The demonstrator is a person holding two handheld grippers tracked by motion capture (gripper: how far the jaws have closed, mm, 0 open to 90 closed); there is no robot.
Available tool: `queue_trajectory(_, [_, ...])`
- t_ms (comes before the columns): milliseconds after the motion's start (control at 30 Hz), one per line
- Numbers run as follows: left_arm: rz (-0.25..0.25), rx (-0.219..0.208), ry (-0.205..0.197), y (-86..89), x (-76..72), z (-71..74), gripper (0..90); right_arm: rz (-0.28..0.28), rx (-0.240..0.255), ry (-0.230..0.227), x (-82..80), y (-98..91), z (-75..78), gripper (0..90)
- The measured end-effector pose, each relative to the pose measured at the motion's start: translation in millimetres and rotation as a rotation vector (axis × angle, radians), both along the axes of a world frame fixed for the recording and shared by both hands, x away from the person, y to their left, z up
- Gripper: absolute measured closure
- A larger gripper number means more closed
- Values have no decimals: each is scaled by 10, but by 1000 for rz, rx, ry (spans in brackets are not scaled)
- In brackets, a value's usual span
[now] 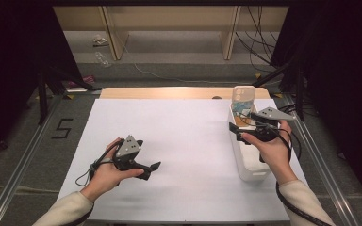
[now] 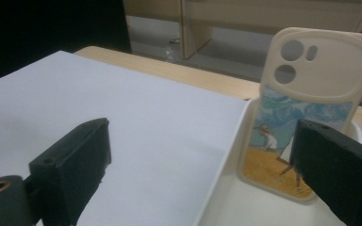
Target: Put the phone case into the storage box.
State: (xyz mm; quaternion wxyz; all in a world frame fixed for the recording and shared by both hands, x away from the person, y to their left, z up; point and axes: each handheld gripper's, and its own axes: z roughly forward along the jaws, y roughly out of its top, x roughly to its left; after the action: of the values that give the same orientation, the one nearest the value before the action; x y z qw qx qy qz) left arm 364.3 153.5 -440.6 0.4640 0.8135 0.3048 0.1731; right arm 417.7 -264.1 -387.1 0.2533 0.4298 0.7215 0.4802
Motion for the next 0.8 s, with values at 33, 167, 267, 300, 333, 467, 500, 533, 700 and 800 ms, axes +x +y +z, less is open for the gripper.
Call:
queue_trajectory(33, [0,0,1,2,0,1,0,9,1,3,-19,10,0,75])
queue_trajectory(167, [0,-1,2,2,-4,3,0,37,0,-3,-74,40,-4,79])
queue_trajectory(267, [1,-1,0,3,-8,6,0,56,7,-1,-107,57,-15,79])
queue_trajectory(300, [1,-2,1,4,-9,7,0,61,9,-1,-119,64,-21,79])
queue_trajectory(333, [1,-2,0,5,-10,7,0,69,9,0,-132,70,-26,79])
queue_trajectory(467, [-2,-2,2,1,-18,10,0,94,11,3,-184,90,-57,79])
queue_trajectory(500, [-2,-1,0,-1,-22,11,0,99,13,3,-197,92,-62,79])
queue_trajectory(533, [-4,-2,1,-3,-26,14,0,105,14,4,-212,92,-64,80])
queue_trajectory(700, [-6,3,4,-12,-37,13,0,122,16,-1,-300,93,-79,86])
queue_trajectory(800, [-9,4,5,-17,-44,13,0,124,25,-15,-359,85,-66,88])
